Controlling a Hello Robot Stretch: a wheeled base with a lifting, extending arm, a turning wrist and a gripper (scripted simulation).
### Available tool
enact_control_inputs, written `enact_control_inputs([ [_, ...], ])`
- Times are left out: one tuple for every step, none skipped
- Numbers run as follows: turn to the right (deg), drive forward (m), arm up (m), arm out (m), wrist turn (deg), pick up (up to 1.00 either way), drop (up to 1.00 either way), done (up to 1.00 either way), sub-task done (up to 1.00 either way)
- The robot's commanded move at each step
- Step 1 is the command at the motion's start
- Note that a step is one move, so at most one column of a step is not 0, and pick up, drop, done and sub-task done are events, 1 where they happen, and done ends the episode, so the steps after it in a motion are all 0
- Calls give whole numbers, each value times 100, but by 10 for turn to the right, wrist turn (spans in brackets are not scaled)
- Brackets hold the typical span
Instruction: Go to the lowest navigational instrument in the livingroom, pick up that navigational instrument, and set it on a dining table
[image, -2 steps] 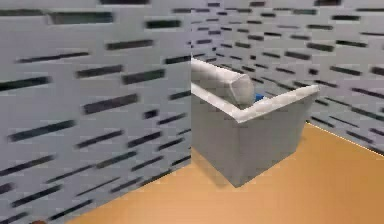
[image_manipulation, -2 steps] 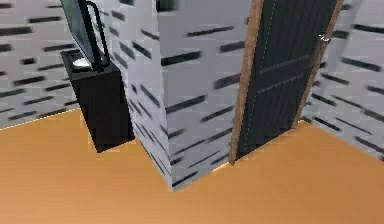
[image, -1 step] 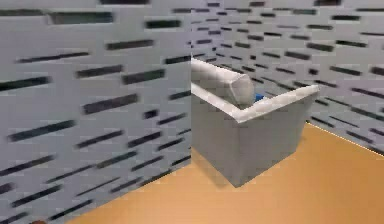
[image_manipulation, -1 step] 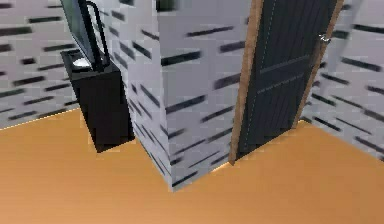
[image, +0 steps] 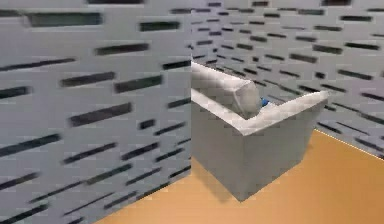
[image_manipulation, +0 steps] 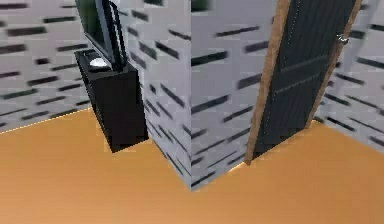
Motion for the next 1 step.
enact_control_inputs([
  [450,0,0,0,0,0,0,0,0],
])
